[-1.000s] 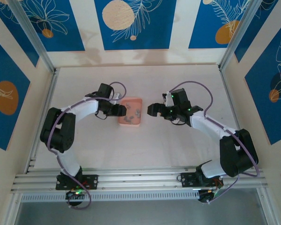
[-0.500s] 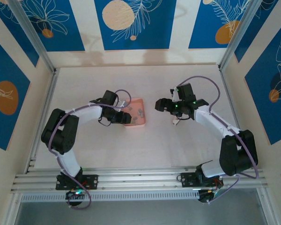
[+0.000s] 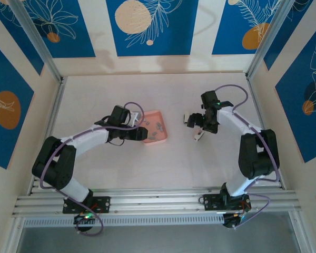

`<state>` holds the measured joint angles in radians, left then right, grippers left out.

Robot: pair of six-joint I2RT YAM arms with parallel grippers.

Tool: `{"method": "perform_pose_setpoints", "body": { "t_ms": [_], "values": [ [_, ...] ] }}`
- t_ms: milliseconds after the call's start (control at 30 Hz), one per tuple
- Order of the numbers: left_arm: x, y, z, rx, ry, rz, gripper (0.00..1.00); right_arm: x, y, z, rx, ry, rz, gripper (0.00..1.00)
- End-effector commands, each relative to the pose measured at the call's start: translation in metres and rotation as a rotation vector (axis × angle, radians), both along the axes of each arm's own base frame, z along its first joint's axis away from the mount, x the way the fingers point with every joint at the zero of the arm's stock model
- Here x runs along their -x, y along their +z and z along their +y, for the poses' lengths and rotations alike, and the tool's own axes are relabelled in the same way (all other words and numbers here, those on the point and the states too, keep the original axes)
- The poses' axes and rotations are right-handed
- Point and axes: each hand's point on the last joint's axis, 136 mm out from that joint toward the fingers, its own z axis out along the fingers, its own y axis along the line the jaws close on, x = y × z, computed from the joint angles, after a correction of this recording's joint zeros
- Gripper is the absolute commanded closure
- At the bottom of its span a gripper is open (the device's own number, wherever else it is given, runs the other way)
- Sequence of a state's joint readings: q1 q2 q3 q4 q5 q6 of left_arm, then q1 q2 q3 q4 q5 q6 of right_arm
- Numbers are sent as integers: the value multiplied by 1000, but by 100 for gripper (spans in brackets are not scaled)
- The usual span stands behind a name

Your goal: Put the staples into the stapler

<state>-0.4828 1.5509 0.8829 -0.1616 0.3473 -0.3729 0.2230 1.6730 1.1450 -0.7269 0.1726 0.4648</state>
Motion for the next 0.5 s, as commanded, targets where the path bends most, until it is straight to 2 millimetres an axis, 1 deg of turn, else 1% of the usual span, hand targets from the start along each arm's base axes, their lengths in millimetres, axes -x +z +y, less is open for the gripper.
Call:
{"method": "perform_pose_setpoints", "body": {
  "t_ms": [0,133,267,400,467],
  "values": [
    [-3,0,6,-11,36,-21,39,-4,-4,-1,29,3,29,16],
    [-3,-1,7,-15,37,-17,38,-6,-15,-2,46,0,60,25],
    [-4,-1,7,-20,38,-20,39,-4,-27,-2,51,-1,93,35],
    [-7,3,6,-11,37,-36,39,-2,-38,-2,53,0,123,40],
    [-8,5,6,-9,39,-45,39,-1,-41,-2,54,5,130,47]
  ]
}}
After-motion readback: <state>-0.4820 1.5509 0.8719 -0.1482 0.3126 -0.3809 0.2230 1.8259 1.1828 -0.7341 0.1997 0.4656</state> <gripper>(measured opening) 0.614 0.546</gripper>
